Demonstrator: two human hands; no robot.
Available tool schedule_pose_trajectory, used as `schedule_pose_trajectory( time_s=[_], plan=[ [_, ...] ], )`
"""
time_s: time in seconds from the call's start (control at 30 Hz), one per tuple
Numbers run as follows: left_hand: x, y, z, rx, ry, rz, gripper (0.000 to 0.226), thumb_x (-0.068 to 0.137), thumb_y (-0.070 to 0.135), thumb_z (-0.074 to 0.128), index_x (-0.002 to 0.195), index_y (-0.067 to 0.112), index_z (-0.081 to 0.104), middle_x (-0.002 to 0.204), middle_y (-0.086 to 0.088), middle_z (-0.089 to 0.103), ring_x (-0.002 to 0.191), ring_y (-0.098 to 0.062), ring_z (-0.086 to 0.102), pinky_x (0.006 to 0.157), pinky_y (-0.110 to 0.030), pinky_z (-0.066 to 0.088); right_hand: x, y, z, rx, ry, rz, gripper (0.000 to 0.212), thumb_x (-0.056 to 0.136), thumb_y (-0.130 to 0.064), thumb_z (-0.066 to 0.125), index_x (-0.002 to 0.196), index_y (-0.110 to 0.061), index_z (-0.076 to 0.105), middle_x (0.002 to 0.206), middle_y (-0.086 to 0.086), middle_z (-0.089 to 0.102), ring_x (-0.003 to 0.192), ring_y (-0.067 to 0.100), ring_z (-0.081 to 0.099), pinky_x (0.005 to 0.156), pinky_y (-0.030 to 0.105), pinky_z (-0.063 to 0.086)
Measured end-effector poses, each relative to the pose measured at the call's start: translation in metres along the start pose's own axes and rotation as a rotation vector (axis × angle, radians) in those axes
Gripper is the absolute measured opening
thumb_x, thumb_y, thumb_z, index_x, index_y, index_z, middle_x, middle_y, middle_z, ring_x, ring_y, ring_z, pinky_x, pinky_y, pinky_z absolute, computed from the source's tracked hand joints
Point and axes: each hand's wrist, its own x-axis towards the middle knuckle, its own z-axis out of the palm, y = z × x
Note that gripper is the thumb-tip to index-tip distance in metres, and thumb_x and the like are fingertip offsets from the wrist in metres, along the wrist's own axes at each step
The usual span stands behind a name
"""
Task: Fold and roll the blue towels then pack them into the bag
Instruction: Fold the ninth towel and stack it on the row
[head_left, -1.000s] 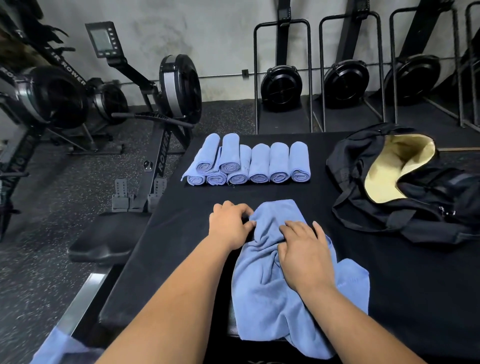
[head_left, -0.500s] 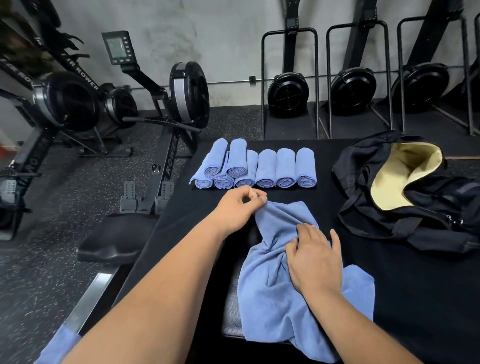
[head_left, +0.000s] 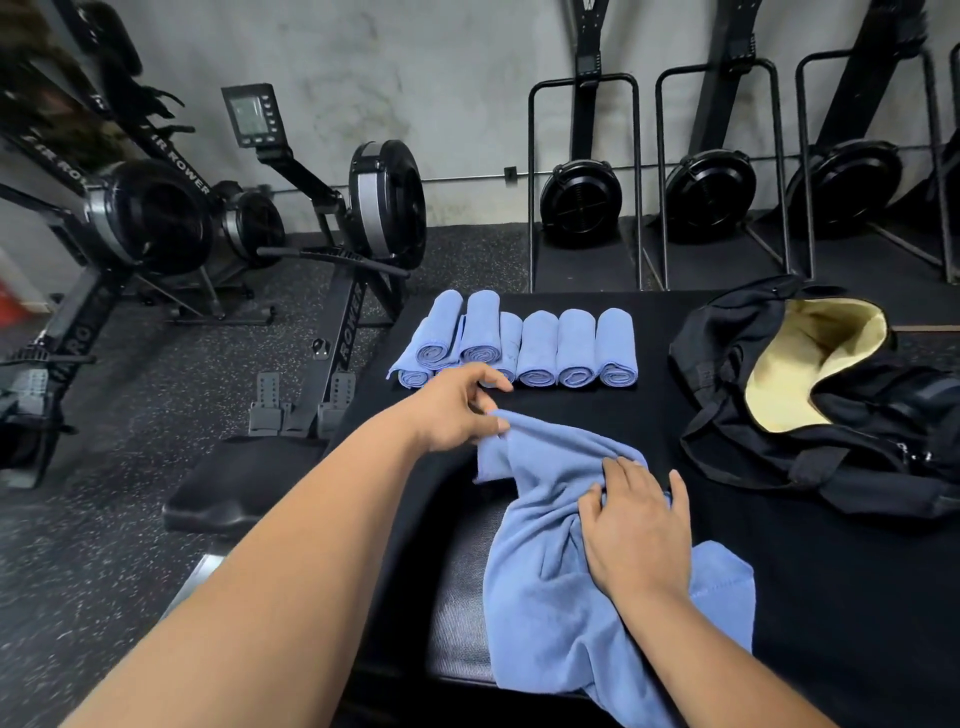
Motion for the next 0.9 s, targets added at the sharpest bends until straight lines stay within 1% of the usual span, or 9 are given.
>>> schedule_pose_trajectory(
  time_s=[0.17,0.27,0.37,0.47,0.6,0.67,0.77,0.83,0.9],
  plan=[
    [0.007,-0.001,-0.015,0.333,0.259,0.055,0.022,0.096,0.01,0.07,0.11,0.026,0.071,0.09,0.007,0.07,0.077,-0.009,0.061,0.075,-0.026,0.045,0.002,0.003,0.004,0.034,0.02,-0.02,0.053,0.099,-0.037,0.033,0.131,-0.012,0.068,0.127,0.002,0.071,0.125,0.02,0.062,0.126,0.051,0.023],
    [0.003,-0.002,-0.011,0.47,0.372,0.158,0.019,0.1,0.008,0.061,0.108,0.02,0.074,0.099,-0.001,0.069,0.089,-0.019,0.062,0.079,-0.032,0.046,0.01,0.009,0.003,0.01,-0.013,-0.099,0.056,0.098,-0.04,0.029,0.127,-0.016,0.069,0.129,0.0,0.07,0.125,0.019,0.062,0.125,0.054,0.022],
    [0.001,-0.007,-0.005,0.471,0.549,0.236,0.02,0.101,0.009,0.058,0.113,0.017,0.071,0.112,-0.005,0.063,0.098,-0.021,0.06,0.084,-0.032,0.045,0.027,0.021,-0.009,-0.103,-0.224,-0.087,0.066,0.099,-0.048,0.019,0.147,-0.023,0.056,0.158,-0.001,0.05,0.148,0.018,0.041,0.127,0.052,0.009],
    [-0.005,-0.026,0.016,0.576,0.558,0.229,0.034,0.093,0.006,0.066,0.126,0.013,0.067,0.123,-0.014,0.059,0.107,-0.034,0.059,0.093,-0.041,0.049,0.039,0.032,-0.019,-0.195,-0.304,-0.067,0.062,0.105,-0.05,0.03,0.16,-0.022,0.037,0.172,0.003,0.024,0.159,0.026,0.016,0.127,0.051,0.004],
    [-0.033,-0.052,0.051,0.696,0.58,0.198,0.041,0.087,0.014,0.069,0.128,0.016,0.066,0.122,-0.011,0.058,0.102,-0.036,0.056,0.088,-0.044,0.048,0.032,0.027,-0.022,0.071,-0.16,-0.371,0.055,0.096,-0.036,0.058,0.147,-0.017,0.056,0.159,0.004,0.048,0.145,0.027,0.046,0.119,0.046,0.037],
    [-0.048,-0.061,0.065,0.681,0.587,0.212,0.035,0.093,0.025,0.065,0.127,0.018,0.065,0.121,-0.006,0.057,0.101,-0.032,0.055,0.087,-0.045,0.047,0.022,0.024,-0.021,0.135,-0.291,-0.504,0.056,0.1,-0.049,0.042,0.15,-0.027,0.052,0.16,-0.007,0.047,0.147,0.015,0.043,0.124,0.041,0.025],
    [-0.07,-0.068,0.083,0.637,0.569,0.252,0.033,0.1,0.037,0.055,0.127,0.02,0.064,0.124,-0.001,0.059,0.107,-0.025,0.056,0.091,-0.042,0.047,0.017,0.026,-0.02,-0.044,-0.342,-0.344,0.064,0.103,-0.057,0.02,0.157,-0.031,0.042,0.167,-0.01,0.034,0.154,0.01,0.028,0.127,0.045,0.01],
    [-0.083,-0.067,0.091,0.624,0.506,0.301,0.033,0.1,0.041,0.054,0.126,0.022,0.064,0.125,0.003,0.061,0.11,-0.023,0.057,0.097,-0.042,0.048,0.019,0.029,-0.023,-0.092,-0.344,-0.205,0.06,0.108,-0.055,0.021,0.159,-0.028,0.037,0.169,-0.008,0.029,0.155,0.012,0.024,0.127,0.046,0.011],
    [-0.095,-0.061,0.096,0.606,0.41,0.375,0.033,0.1,0.042,0.057,0.126,0.023,0.063,0.126,0.006,0.063,0.116,-0.02,0.058,0.102,-0.042,0.047,0.019,0.03,-0.027,-0.052,-0.35,-0.225,0.067,0.103,-0.061,0.015,0.158,-0.028,0.038,0.168,-0.006,0.031,0.154,0.015,0.025,0.125,0.042,0.019]
  ],
)
